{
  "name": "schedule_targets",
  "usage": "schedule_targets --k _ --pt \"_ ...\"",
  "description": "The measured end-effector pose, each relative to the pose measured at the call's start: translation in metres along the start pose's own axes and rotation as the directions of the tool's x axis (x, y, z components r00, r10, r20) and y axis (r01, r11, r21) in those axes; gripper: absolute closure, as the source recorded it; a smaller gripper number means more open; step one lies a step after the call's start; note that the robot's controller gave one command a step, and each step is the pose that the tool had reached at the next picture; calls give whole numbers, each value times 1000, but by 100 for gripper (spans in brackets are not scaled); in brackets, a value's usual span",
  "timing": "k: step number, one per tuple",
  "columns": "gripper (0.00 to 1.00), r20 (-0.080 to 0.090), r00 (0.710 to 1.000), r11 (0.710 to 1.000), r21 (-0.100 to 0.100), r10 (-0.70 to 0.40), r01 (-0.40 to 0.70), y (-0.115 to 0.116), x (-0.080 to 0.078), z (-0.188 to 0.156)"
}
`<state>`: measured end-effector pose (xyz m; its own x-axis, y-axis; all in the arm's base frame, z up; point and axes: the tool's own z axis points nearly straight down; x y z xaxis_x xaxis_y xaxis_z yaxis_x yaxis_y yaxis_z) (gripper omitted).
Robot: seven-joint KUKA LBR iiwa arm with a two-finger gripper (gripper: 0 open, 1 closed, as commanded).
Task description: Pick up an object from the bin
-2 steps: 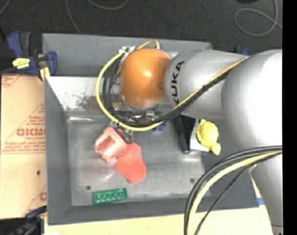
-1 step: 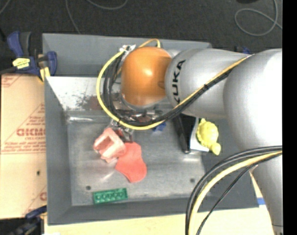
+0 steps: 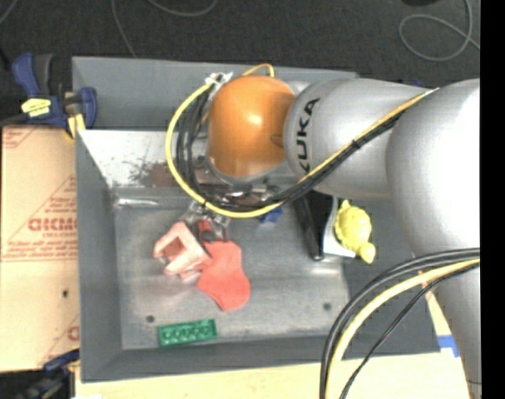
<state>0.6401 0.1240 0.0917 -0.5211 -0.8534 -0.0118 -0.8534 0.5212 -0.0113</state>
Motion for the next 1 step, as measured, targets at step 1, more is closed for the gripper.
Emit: schedule_targets --k 1 --pt "100 -4 1000 1000 -3 0 0 1 0 -22"
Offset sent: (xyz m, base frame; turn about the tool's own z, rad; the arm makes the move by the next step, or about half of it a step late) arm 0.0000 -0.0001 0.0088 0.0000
